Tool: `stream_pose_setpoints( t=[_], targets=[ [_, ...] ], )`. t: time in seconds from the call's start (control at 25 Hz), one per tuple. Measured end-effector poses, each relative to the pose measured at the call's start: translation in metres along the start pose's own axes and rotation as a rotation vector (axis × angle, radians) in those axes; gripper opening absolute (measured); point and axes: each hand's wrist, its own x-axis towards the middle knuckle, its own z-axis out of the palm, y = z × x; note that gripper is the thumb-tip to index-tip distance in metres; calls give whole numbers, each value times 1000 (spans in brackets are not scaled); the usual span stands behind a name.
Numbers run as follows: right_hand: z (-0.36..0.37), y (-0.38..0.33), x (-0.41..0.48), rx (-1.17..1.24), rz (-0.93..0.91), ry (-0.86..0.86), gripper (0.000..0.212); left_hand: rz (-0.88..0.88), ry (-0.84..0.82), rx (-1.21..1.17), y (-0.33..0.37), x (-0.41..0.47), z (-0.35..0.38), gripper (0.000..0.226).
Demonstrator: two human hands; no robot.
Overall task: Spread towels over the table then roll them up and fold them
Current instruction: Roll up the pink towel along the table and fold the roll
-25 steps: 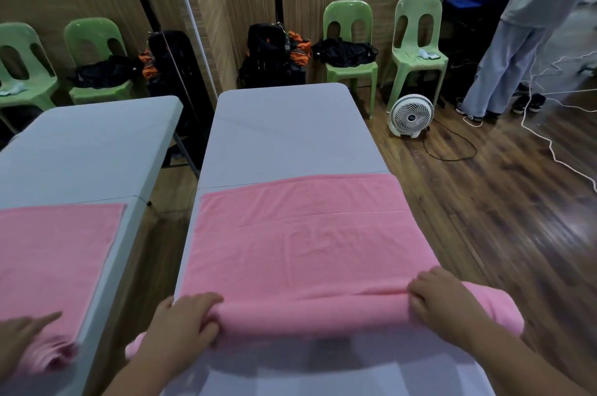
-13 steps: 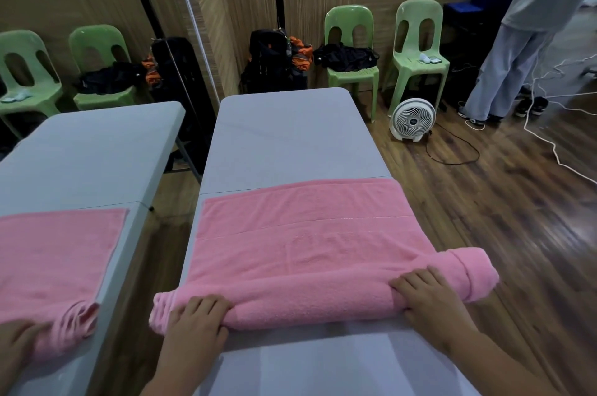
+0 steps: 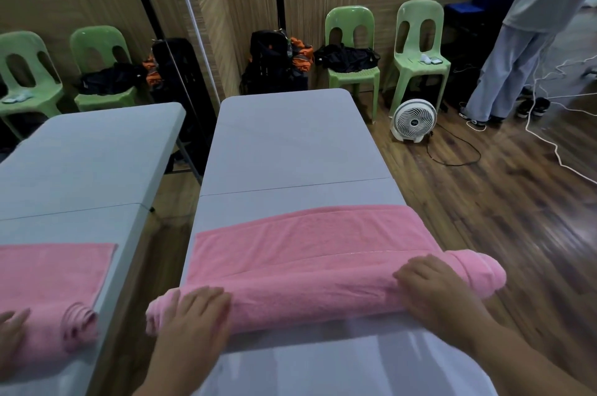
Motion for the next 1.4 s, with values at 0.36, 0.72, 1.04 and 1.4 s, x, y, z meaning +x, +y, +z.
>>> stream_pose_setpoints(
  t=[0.36,0.72,1.04,1.4],
  targets=[
    [17,-1,9,-110,61,-313,46,-36,-213,-100,5,4,7,47],
    [2,10,28,-44,24,-138,37,-23,-108,-12,-6,26,-1,53],
    [9,20,55,-77,45,-359,43,-33,-164,46,-6,42,12,45],
    [2,88,96,-360,74,-585,88,-208,-432,-52,-49,91,9,92]
  ],
)
